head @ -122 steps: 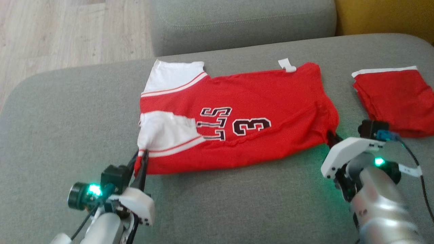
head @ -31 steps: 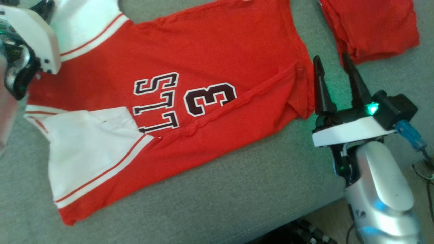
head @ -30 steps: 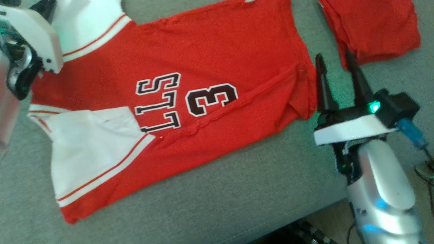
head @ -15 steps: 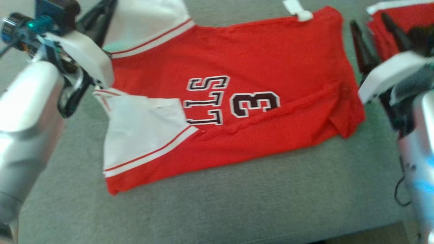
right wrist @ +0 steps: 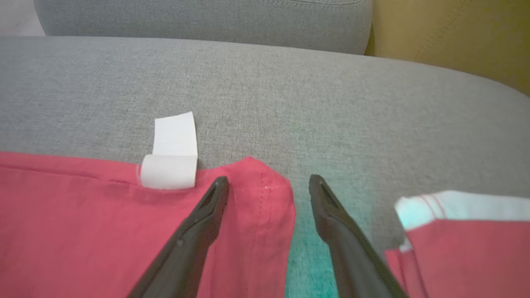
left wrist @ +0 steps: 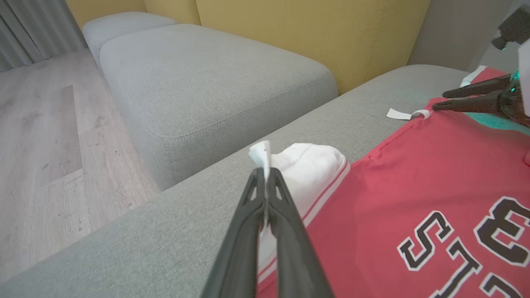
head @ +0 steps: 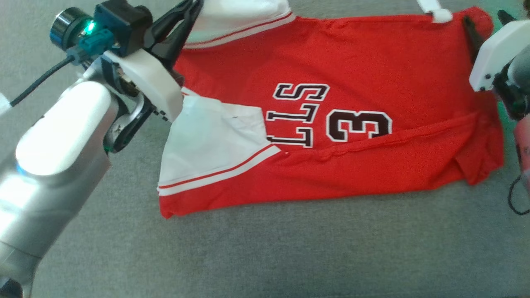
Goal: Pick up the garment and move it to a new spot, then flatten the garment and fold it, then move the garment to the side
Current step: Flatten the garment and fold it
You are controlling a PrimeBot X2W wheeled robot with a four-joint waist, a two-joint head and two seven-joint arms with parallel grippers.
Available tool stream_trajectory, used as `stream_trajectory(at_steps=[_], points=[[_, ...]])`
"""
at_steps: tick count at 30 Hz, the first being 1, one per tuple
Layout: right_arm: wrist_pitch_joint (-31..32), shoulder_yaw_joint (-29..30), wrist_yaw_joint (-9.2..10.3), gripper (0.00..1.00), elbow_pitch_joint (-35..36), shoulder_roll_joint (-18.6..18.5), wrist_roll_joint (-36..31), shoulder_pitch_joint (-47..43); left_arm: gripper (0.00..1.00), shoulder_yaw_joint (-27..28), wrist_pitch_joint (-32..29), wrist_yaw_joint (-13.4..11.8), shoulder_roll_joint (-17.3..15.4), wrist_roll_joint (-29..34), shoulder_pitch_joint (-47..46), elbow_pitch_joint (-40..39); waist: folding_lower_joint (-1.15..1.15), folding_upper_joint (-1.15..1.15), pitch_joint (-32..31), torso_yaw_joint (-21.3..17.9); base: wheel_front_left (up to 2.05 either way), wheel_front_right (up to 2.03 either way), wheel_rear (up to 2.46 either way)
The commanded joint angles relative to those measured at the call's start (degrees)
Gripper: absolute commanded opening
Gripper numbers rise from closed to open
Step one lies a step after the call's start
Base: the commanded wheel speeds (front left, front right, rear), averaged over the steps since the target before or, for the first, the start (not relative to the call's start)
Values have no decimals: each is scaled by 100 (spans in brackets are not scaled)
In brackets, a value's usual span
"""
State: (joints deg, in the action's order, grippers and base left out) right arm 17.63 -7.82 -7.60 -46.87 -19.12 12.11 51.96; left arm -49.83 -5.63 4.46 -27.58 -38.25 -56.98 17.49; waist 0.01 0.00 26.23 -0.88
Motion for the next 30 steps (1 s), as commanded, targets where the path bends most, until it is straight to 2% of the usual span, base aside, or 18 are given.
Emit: stream_trajectory(at_steps=[1,8,9,10,11,16,25,30], points=[[-46,-9,11,100,62,-46,14,163,0,231,-26,-51,-147,51,-179,-191,-1,0,106,101,0,0,0],[-35,-353,11,100,-768,-44,-142,565,0,250,-81,-60,-135,38,-339,-281,-1,0,280,201,0,0,0],[7,-464,11,49,-860,-45,-138,598,0,251,-85,-61,-137,40,-359,-274,-1,0,289,203,0,0,0],[35,-574,11,9,-932,-50,-124,634,0,254,-85,-68,-142,48,-381,-260,-1,0,296,201,0,0,0],[25,-672,11,0,-978,-59,-102,671,0,257,-80,-75,-147,58,-401,-238,-1,0,296,198,0,0,0],[-499,-879,11,0,-956,-75,238,918,0,336,29,-179,-197,77,-430,-43,-1,0,208,113,0,0,0],[-1338,-1170,11,0,-612,20,1248,1348,0,564,329,-326,-386,276,-897,593,-1,0,161,-147,0,0,0],[-1784,-1305,11,0,-480,54,1620,1618,0,580,647,-345,-275,555,-1460,1142,-1,0,233,-247,0,0,0]])
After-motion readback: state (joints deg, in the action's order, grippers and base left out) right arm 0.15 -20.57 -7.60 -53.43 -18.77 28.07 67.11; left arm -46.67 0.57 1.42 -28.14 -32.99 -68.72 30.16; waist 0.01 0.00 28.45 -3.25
